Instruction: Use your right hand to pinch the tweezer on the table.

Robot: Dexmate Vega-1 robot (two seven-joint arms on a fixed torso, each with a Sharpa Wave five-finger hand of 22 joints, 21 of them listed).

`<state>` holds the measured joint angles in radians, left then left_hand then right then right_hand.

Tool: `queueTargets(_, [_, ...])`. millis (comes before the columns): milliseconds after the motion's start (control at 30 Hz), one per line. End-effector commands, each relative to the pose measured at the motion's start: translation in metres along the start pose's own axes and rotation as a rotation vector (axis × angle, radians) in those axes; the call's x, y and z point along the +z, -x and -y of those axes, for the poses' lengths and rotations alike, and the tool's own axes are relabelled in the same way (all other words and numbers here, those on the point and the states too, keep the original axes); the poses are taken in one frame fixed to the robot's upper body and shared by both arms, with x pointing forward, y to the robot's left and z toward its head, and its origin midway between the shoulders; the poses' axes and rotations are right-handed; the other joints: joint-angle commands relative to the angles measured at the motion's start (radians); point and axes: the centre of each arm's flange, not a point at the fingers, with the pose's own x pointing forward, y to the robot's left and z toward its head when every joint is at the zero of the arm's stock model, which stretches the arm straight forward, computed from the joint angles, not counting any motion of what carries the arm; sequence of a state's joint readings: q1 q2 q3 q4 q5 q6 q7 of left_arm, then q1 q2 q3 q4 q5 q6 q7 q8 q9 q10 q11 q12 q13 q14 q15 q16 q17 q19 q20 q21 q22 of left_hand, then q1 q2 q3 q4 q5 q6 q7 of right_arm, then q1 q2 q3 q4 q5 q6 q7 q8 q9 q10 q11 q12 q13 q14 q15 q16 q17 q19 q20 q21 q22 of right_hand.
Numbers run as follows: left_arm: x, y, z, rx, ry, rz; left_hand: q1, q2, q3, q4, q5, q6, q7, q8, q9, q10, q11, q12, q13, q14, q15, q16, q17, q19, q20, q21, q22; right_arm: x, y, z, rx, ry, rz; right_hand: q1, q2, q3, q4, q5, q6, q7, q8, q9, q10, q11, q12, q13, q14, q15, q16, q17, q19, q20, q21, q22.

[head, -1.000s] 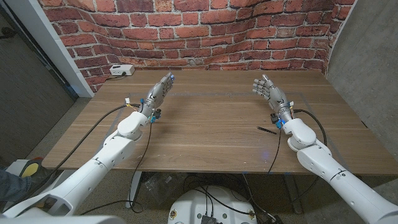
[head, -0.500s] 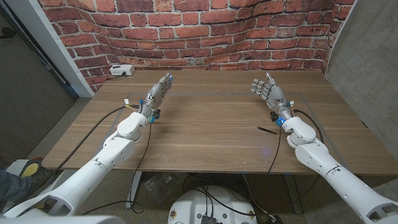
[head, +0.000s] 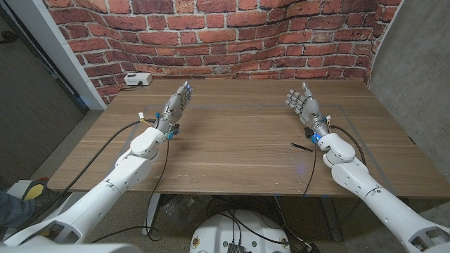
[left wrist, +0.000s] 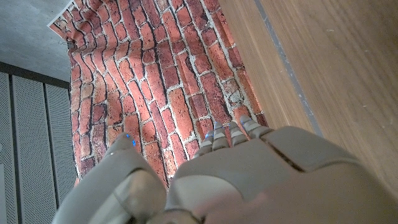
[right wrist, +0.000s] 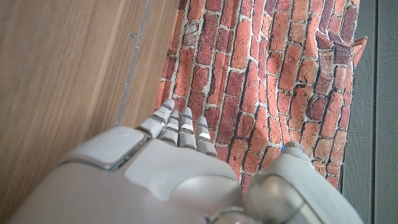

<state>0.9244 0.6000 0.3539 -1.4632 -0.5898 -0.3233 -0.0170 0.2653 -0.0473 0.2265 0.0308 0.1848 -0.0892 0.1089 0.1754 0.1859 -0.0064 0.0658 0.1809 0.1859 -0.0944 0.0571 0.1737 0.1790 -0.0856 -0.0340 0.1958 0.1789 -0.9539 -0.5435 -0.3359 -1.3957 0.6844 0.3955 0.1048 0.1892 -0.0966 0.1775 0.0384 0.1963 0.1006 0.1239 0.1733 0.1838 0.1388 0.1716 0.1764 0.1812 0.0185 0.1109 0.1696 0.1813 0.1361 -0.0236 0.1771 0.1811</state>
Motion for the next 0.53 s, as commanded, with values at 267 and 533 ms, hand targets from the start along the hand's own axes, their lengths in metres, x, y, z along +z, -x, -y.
queueTargets(267, [-0.003, 0.0016, -0.0053, -0.014, -0.006, 0.007, -0.048, -0.05, -0.049, 0.019, 0.016, -0.108, 0.039, -0.005, 0.003, -0.107, 0.027, -0.005, 0.002, -0.106, 0.023, -0.006, 0.004, -0.104, -0.015, -0.014, 0.005, -0.0032, 0.0025, 0.0002, -0.008, -0.017, -0.018, -0.02, -0.002, -0.011, 0.005, 0.006, -0.007, 0.031, 0.007, 0.0, -0.009, 0.011, 0.008, 0.001, -0.012, 0.004, 0.004, 0.0, -0.014, -0.008, 0.003, 0.003])
queueTargets(533, [-0.0038, 0.0002, -0.0006, -0.025, -0.017, 0.001, -0.061, -0.055, -0.064, 0.026, 0.021, -0.153, 0.046, -0.002, 0.003, -0.159, 0.026, -0.004, 0.002, -0.148, 0.028, -0.005, 0.004, -0.147, -0.016, -0.015, 0.006, -0.004, 0.0037, 0.0035, -0.014, -0.019, -0.026, -0.027, -0.003, -0.016, 0.007, 0.008, -0.002, 0.026, 0.011, 0.0, -0.007, 0.005, 0.012, 0.0, -0.01, 0.002, 0.007, 0.0, -0.012, -0.008, 0.007, 0.003])
